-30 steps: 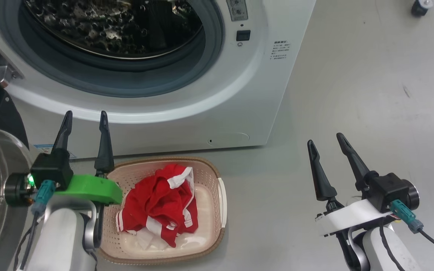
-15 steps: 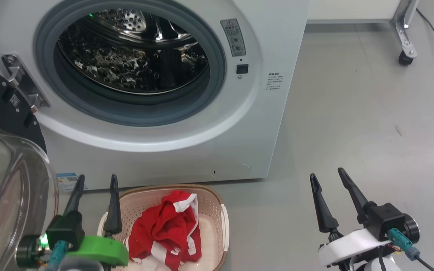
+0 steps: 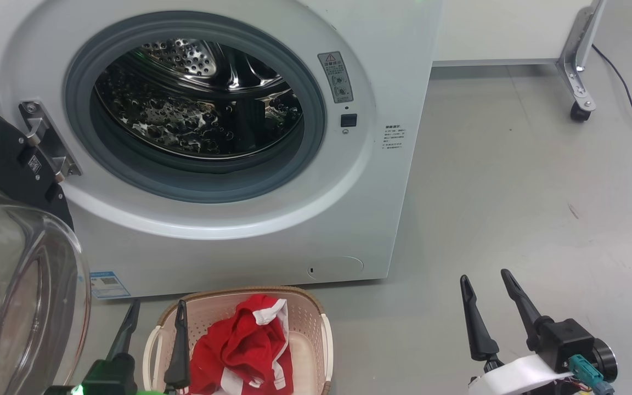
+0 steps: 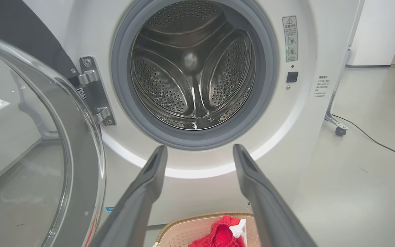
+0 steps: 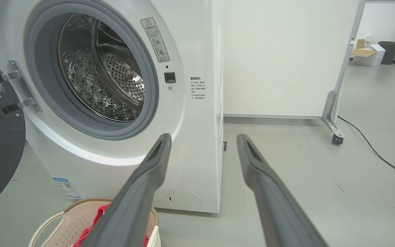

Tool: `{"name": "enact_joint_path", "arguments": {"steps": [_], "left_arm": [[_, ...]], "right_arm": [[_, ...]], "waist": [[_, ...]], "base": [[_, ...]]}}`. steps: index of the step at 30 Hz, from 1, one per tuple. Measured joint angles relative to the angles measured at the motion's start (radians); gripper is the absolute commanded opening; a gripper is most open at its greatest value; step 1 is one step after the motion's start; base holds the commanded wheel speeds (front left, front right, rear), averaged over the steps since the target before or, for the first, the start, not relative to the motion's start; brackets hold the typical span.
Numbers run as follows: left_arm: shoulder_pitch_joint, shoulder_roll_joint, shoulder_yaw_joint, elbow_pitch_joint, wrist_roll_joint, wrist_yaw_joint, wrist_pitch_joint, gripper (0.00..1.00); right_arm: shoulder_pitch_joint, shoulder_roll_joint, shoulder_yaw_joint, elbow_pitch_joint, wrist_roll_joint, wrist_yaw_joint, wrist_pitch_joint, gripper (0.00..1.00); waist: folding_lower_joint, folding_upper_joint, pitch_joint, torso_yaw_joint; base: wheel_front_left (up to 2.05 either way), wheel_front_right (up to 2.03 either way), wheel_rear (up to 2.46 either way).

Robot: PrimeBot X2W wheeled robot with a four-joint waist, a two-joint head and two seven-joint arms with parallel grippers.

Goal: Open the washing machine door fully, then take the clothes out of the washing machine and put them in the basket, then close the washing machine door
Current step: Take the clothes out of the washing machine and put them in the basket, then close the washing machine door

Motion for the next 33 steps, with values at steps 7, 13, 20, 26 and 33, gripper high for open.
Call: {"name": "enact_joint_path", "arguments": {"steps": [7,13,20,26,33], "left_arm": [[0.021,0.001,-0.01,-0.034,0.015,0.0,0.002,1.0],[0.035,0.002,-0.015,-0.059,0.017,0.004,0.01,1.0],[0.045,0.003,-0.018,-0.079,0.021,0.009,0.021,1.0],[0.049,0.004,-0.02,-0.099,0.023,0.009,0.032,1.0],[0.052,0.004,-0.02,-0.112,0.025,0.012,0.041,1.0]], "right_arm": [[0.006,0.001,0.0,-0.009,0.0,0.0,0.0,1.0],[0.015,0.002,0.001,-0.015,0.0,0.0,0.0,1.0],[0.015,0.002,0.001,-0.021,0.0,-0.001,0.0,1.0],[0.015,0.003,0.001,-0.025,0.0,-0.002,0.0,1.0],[0.015,0.004,0.001,-0.026,0.0,-0.002,0.0,1.0]], "waist": [[0.0,0.0,-0.002,-0.004],[0.0,0.0,0.0,-0.009],[0.0,0.0,0.004,-0.014],[0.0,0.0,0.009,-0.016],[0.0,0.0,0.009,-0.016]], "base": [[0.0,0.0,0.0],[0.0,0.0,0.0],[0.0,0.0,0.0],[0.0,0.0,0.0],[-0.07,0.07,0.0]]}}
